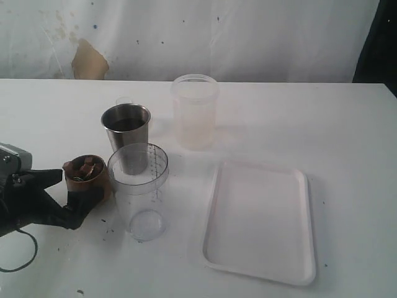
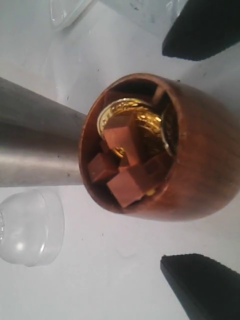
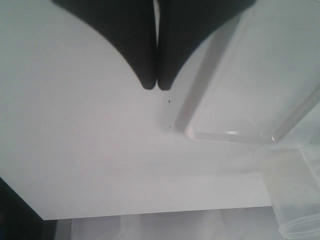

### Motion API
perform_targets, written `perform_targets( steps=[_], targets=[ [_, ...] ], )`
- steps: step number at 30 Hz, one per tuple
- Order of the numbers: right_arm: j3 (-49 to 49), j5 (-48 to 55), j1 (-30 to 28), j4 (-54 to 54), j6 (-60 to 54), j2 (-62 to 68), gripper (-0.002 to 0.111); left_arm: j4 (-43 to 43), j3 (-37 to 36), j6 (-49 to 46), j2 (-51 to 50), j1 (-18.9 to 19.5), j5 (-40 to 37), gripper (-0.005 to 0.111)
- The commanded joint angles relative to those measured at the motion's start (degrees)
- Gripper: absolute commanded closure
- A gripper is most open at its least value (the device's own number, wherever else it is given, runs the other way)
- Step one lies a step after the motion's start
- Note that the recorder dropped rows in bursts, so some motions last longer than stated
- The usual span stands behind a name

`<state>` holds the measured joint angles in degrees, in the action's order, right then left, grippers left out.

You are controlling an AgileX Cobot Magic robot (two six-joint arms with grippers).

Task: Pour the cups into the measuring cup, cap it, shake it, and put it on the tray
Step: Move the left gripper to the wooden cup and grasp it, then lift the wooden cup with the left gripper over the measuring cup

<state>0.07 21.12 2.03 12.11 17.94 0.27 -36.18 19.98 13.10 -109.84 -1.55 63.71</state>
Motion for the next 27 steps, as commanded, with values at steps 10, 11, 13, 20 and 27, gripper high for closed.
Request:
perform_targets(
  steps=[10,11,13,20,27],
  targets=[
    [-0.07,-0.21,0.26,0.39,0.23,-0.27,0.108,-5.27,7.02,1.27,-7.10,0.11,4.39,0.006],
    [-0.07,-0.21,0.26,0.39,0.23,-0.27,0.108,-5.99,7.50,1.73,-7.42,0.11,4.17,0.007],
    [-0.07,-0.21,0.26,0.39,0.23,-0.27,0.108,-6.29,8.12,2.51,-8.12,0.11,3.59,0.010],
    [-0.07,-0.21,0.26,0.39,0.23,-0.27,0.108,-3.35,6.52,5.03,-5.18,0.22,4.64,0.107],
    [-0.07,-0.21,0.26,0.39,0.23,-0.27,0.108,1.36,-1.01,8.04,14.27,0.22,4.08,0.107]
  ],
)
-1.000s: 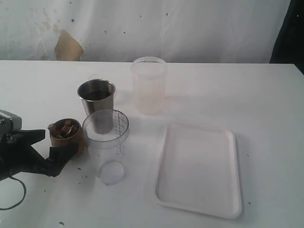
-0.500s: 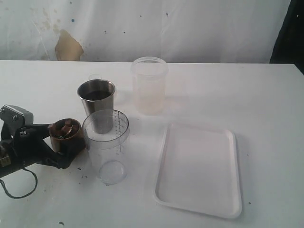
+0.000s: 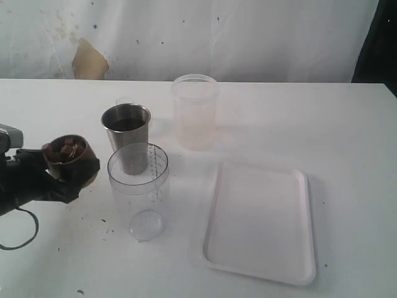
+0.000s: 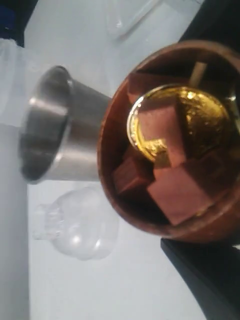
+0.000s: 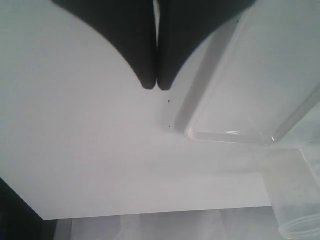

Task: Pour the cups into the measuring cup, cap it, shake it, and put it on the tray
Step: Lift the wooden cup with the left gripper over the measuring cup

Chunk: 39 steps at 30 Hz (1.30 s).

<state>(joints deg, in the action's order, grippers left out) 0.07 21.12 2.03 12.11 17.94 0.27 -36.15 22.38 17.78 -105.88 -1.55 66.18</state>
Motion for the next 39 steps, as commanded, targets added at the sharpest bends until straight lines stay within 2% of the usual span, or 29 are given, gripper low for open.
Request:
perform_targets(
  steps=[1,3,4,6,10,14,18,22,25,31,36,39],
  targets=[
    [-0.07,-0.21,0.26,0.39,0.23,-0.27,0.108,1.45,-4.01,5.35,12.92,0.22,1.61,0.107],
    [-0.07,-0.21,0.26,0.39,0.23,-0.27,0.108,0.96,-4.71,9.89,21.05,0.22,-2.19,0.107],
    [-0.07,-0.21,0.26,0.39,0.55,-0.27,0.108,-1.07,-3.89,14.05,26.38,0.22,-10.27,0.107],
    [-0.07,-0.21,0.26,0.31,1.30,-0.27,0.108,-5.64,-2.10,19.53,32.06,0.12,-21.39,0.107],
    [-0.07,-0.21,0.26,0.31,1.30,-0.27,0.108,-14.98,1.37,31.43,39.97,-1.15,-33.20,0.107],
    [-0.07,-0.21,0.26,0.31,1.30,-0.27,0.108,-25.94,5.08,38.90,45.22,-5.57,-40.75,0.107],
    [-0.07,-0.21,0.26,0.31,1.30,-0.27,0.108,-35.08,7.73,44.71,46.52,-12.96,-53.95,0.107],
    [-0.07,-0.21,0.26,0.31,1.30,-0.27,0.108,-39.29,8.61,44.77,46.42,-21.17,-62.03,0.107],
    [-0.07,-0.21,0.26,0.31,1.30,-0.27,0.108,-40.60,9.84,43.90,46.42,-26.80,-72.53,0.107],
    [-0.07,-0.21,0.26,0.31,1.30,-0.27,0.108,-40.22,12.58,35.90,45.62,-36.35,-84.32,0.107],
    [-0.07,-0.21,0.26,0.31,1.30,-0.27,0.108,-36.08,16.60,26.12,40.92,-41.65,-95.02,0.107],
    [-0.07,-0.21,0.26,0.31,1.30,-0.27,0.108,-33.11,19.17,20.23,37.56,-43.10,-99.40,0.107]
  ],
)
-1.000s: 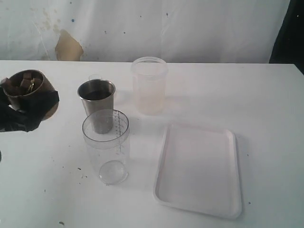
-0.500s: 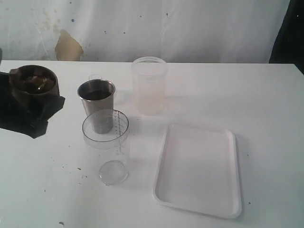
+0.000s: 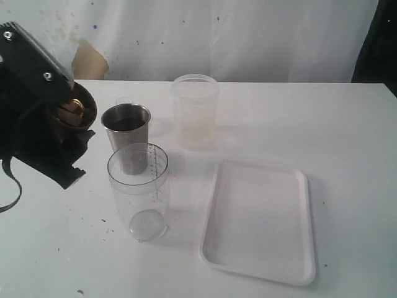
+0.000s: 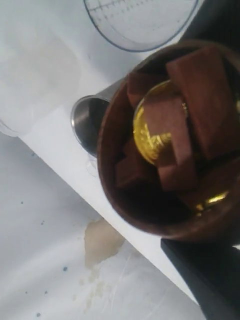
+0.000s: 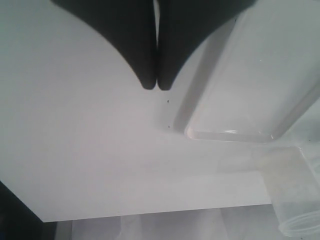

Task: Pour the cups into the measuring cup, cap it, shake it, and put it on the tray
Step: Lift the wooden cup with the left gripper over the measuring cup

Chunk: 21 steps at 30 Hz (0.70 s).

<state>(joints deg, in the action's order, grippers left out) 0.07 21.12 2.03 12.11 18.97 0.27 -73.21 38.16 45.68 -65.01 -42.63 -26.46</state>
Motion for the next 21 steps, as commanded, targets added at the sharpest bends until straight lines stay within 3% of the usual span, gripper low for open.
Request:
perform_targets(
  steps=[1,10,21],
  targets=[
    [-0.07,-0.21,0.26,0.31,0.28,-0.27,0.108,4.52,4.39,-8.92,-4.51,-2.46,-8.13,0.107],
    [-0.07,-0.21,0.26,0.31,0.28,-0.27,0.108,5.65,9.86,-16.70,-11.42,-6.06,-12.26,0.107],
    [-0.07,-0.21,0.26,0.31,0.28,-0.27,0.108,5.25,10.68,-21.38,-14.07,-6.19,-15.71,0.107]
  ],
)
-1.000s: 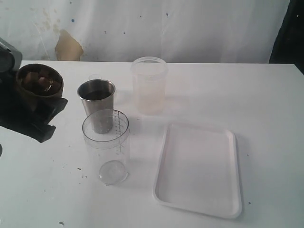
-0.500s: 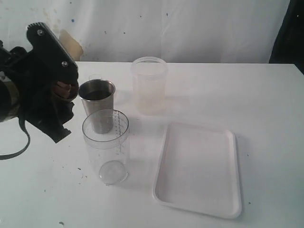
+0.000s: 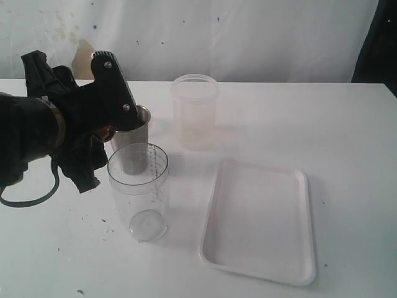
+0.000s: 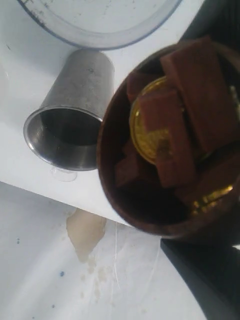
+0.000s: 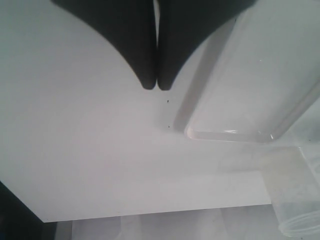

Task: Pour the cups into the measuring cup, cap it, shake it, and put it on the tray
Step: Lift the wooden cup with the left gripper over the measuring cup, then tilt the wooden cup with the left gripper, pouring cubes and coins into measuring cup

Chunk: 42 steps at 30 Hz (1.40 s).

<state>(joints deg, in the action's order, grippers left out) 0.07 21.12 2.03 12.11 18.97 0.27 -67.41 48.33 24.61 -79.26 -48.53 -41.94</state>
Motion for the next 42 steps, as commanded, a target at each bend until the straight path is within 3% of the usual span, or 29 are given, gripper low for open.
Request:
perform_targets(
  steps=[1,9,12,25,38,42],
  targets=[
    [-0.07,-0.21,0.26,0.31,0.28,-0.27,0.108,-0.53,0.63,-0.70,0.18,-0.30,-0.24,0.107],
    [-0.07,-0.21,0.26,0.31,0.28,-0.27,0.108,1.41,3.16,-4.63,-0.19,-0.30,-1.28,0.107],
    [-0.07,-0.21,0.26,0.31,0.28,-0.27,0.108,1.70,3.16,-8.31,-0.28,-2.02,-3.34,0.107],
    [-0.07,-0.21,0.26,0.31,0.28,-0.27,0.108,-5.50,3.16,-9.26,-6.63,-8.16,-13.11,0.107],
    [-0.07,-0.21,0.26,0.31,0.28,-0.27,0.108,-8.22,3.16,-12.26,-7.39,-8.25,-14.95,0.107],
    [-0.07,-0.21,0.26,0.31,0.28,-0.27,0.108,-9.72,3.16,-14.44,-7.39,-10.59,-16.53,0.107]
  ],
)
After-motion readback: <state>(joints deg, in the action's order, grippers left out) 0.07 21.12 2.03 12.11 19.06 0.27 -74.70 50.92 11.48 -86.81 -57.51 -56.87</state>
